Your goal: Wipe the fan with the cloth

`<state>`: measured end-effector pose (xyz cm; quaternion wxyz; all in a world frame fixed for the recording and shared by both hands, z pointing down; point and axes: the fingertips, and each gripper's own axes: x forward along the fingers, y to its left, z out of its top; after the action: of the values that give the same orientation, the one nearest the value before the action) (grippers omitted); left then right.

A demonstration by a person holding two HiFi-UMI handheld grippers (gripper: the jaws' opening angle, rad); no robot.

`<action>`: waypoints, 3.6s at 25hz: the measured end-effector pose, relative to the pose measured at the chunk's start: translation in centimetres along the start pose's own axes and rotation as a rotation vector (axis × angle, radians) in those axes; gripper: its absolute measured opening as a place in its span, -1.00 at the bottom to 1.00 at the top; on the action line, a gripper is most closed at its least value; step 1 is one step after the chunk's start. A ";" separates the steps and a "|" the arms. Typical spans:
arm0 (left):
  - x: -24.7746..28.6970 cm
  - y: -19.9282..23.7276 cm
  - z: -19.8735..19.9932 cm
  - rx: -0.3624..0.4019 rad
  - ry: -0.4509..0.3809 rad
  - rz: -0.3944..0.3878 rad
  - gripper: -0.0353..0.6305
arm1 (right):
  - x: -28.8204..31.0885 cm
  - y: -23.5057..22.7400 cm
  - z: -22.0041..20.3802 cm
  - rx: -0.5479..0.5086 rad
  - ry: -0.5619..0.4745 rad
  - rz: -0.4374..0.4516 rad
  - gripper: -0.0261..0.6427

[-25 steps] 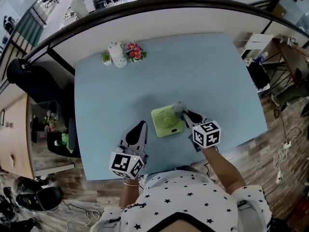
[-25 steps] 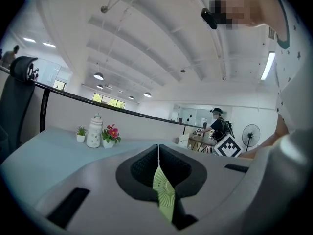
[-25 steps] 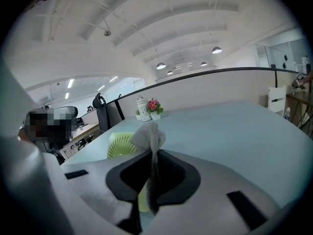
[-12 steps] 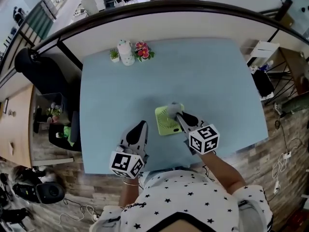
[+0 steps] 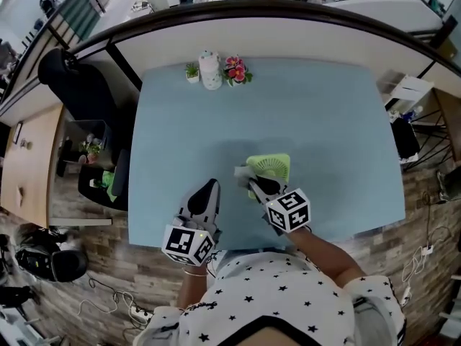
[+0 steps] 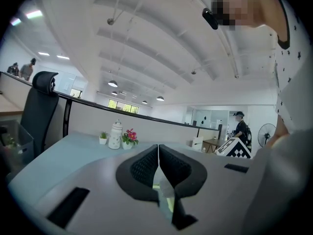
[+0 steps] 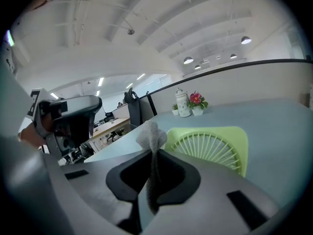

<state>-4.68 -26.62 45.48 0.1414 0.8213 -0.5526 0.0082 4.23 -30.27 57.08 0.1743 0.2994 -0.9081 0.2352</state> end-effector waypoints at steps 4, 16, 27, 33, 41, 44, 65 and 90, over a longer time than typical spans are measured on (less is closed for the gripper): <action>-0.5 0.5 -0.1 -0.001 0.005 0.023 -0.80 | 0.8 -0.3 -1.3 0.005 0.038 -0.003 -0.83; 1.2 -0.3 0.0 0.010 0.015 -0.021 -0.80 | -0.1 -2.5 -2.1 0.042 0.037 -0.049 -0.83; 4.1 -2.8 0.1 0.030 0.031 -0.109 -0.80 | -3.4 -6.3 -2.3 0.085 0.003 -0.142 -0.83; 5.1 -4.5 0.3 0.038 0.033 -0.161 -0.80 | -5.6 -8.6 -2.5 0.110 -0.013 -0.210 -0.83; 5.2 -4.9 0.2 0.044 0.037 -0.168 -0.80 | -6.7 -10.5 -3.1 0.118 -0.009 -0.263 -0.83; 5.1 -4.8 0.2 0.045 0.038 -0.165 -0.80 | -6.6 -10.5 -3.0 0.123 -0.012 -0.263 -0.83; 1.5 -0.8 0.4 0.029 0.025 -0.039 -0.80 | 0.2 -0.2 -3.0 0.009 0.058 0.002 -0.83; 4.9 -4.6 -0.3 0.044 0.059 -0.167 -0.80 | -5.5 -8.0 -5.3 0.087 0.048 -0.210 -0.83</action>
<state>1.43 -29.39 45.57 0.1396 0.8668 -0.4775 0.0327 14.37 -30.62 61.56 0.2065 0.3945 -0.8562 0.2620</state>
